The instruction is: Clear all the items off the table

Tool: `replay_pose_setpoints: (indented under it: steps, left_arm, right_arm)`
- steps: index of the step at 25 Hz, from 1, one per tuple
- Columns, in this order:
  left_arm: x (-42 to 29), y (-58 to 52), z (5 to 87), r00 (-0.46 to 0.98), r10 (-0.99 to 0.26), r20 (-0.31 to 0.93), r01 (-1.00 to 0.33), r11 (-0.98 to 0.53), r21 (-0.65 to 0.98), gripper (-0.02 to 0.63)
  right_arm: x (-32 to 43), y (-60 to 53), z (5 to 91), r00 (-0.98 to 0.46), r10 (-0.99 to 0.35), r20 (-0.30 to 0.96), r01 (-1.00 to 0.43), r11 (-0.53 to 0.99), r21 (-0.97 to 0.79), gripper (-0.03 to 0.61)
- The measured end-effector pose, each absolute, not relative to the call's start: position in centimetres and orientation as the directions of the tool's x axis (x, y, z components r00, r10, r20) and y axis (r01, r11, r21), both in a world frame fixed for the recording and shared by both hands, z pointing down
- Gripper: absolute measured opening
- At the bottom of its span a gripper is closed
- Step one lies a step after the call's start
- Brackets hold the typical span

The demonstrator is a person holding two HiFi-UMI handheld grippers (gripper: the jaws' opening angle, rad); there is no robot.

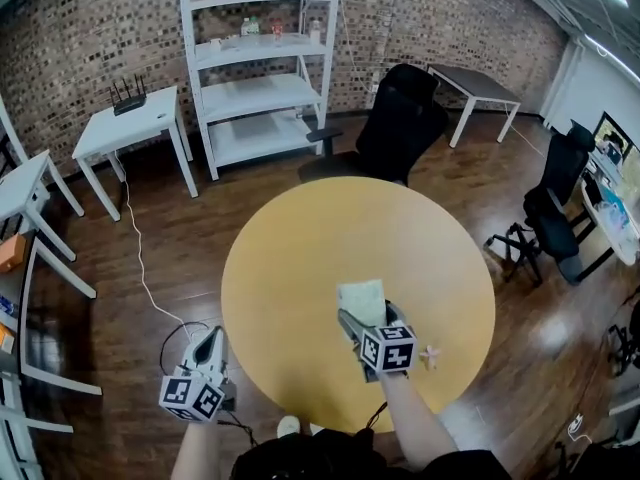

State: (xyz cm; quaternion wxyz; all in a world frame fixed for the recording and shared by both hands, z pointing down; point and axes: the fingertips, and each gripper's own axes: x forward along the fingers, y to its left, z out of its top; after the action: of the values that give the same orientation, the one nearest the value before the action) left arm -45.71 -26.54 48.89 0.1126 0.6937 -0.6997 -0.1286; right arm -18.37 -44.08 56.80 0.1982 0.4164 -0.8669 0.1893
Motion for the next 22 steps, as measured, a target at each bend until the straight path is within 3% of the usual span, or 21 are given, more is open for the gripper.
replay_pose_setpoints:
  steps: [12,22]
  left_arm:
    - [-44.0,-24.0,57.9,0.047,-0.972,0.232,-0.917,0.05,0.395,-0.009]
    - [-43.3,-24.1,58.7,0.077,-0.968,0.241,-0.904,0.034,0.427,-0.009]
  right_arm:
    - [-18.4,-39.7,70.8,-0.466,-0.496,0.733,-0.822,0.549,-0.15,0.46]
    - [-18.2,-39.9,72.8,-0.456,-0.502,0.735,-0.842,0.512,-0.172,0.469]
